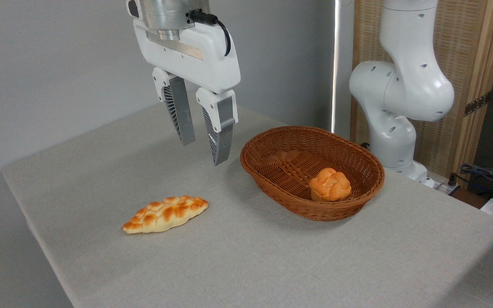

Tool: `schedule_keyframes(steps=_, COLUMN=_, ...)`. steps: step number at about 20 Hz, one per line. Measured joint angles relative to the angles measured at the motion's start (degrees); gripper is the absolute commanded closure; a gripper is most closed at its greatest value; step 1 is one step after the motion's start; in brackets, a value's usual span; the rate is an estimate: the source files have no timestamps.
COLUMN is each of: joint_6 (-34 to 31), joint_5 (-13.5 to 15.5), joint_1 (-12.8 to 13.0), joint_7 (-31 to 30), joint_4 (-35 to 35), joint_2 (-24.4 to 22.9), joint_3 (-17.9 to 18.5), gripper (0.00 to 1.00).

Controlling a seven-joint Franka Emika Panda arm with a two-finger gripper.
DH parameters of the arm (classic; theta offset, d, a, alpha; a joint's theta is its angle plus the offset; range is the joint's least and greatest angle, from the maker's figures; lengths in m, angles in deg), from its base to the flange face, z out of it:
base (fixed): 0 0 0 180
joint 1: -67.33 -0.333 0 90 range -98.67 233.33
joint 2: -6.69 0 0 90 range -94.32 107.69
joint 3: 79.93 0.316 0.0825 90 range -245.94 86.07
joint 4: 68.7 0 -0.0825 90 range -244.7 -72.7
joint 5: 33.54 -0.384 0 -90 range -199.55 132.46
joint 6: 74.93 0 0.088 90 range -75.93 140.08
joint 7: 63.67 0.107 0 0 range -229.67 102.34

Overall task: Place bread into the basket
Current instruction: 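Move the open gripper toward the glazed bread roll on the table, then lower the gripper onto the middle of the glazed bread roll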

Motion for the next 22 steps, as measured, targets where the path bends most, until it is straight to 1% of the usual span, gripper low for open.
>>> schedule_keyframes(steps=13, joint_6=0.4, joint_5=0.0, joint_1=-0.7, joint_7=0.0, joint_4=-0.2, joint_2=0.0, joint_3=-0.4, gripper=0.00)
schedule_keyframes(steps=17, joint_6=3.5, joint_5=0.1, joint_1=-0.9, joint_7=0.0, joint_4=-2.7, joint_2=0.0, joint_3=-2.3, gripper=0.00)
schedule_keyframes(steps=20, joint_6=8.2, joint_5=0.1, joint_1=-1.1, joint_7=0.0, joint_4=-6.9, joint_2=0.0, joint_3=-5.7, gripper=0.00)
schedule_keyframes(steps=22, joint_6=12.5, joint_5=0.1, joint_1=-1.1, joint_7=0.0, joint_4=-10.4, joint_2=0.0, joint_3=-8.5, gripper=0.00)
